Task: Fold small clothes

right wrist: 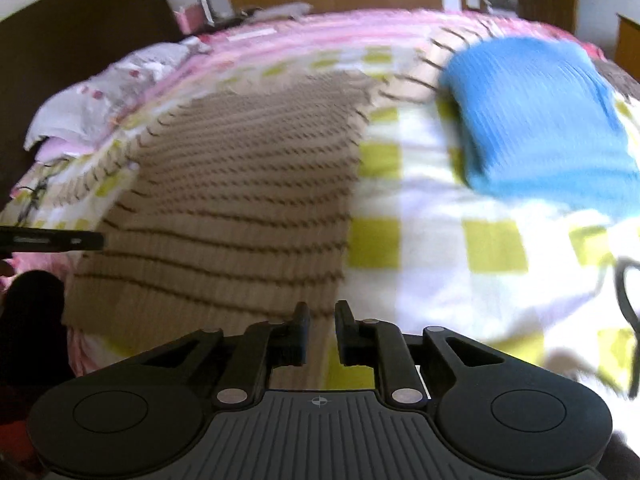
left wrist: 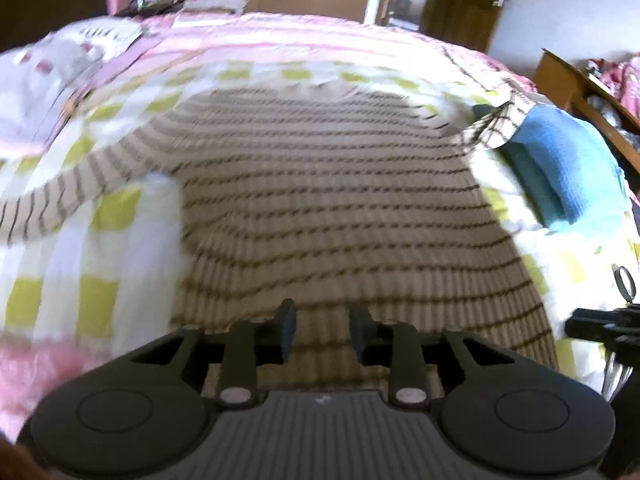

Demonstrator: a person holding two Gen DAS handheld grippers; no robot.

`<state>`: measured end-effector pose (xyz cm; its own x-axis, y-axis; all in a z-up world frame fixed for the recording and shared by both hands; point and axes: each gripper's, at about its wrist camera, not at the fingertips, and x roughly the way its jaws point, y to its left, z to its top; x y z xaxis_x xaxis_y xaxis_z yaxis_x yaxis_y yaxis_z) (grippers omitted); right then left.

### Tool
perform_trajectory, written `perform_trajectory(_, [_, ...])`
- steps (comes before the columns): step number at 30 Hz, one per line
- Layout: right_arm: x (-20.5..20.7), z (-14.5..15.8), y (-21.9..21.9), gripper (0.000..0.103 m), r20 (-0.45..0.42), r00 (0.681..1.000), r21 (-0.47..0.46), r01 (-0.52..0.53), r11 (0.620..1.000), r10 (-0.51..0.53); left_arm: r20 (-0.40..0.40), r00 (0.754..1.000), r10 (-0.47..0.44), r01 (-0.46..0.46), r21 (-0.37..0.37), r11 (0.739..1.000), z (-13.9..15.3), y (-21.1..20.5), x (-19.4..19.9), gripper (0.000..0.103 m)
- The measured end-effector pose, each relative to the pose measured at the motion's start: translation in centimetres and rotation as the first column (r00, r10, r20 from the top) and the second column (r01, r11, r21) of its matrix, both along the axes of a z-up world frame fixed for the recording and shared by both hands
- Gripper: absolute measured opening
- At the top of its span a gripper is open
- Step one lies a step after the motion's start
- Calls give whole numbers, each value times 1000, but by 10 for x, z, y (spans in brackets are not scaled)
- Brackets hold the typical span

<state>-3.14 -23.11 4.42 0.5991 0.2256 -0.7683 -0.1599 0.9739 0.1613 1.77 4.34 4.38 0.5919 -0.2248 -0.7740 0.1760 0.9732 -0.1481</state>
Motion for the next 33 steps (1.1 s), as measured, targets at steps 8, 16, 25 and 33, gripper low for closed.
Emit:
perform_trajectory(8, [52,-25,36,23,60,993,74,-110,991,105,147,986,-82,68,98,993,38,-42,48,53])
perform_trajectory(16, [96,-35,41,23,80,986,131,-156,979,147,224,944,-241,220,117,969,76,-115,130,56])
perform_trajectory(25, [119,-51,24,23,77,986,217,-160,963,147,156,914,-376,379,6,925,69,-232,224,56])
perform_trajectory(33, [121,-52,0,23,89,987,286,-156,945,136,113,921,-374,380,-37,924,42,-294,272,55])
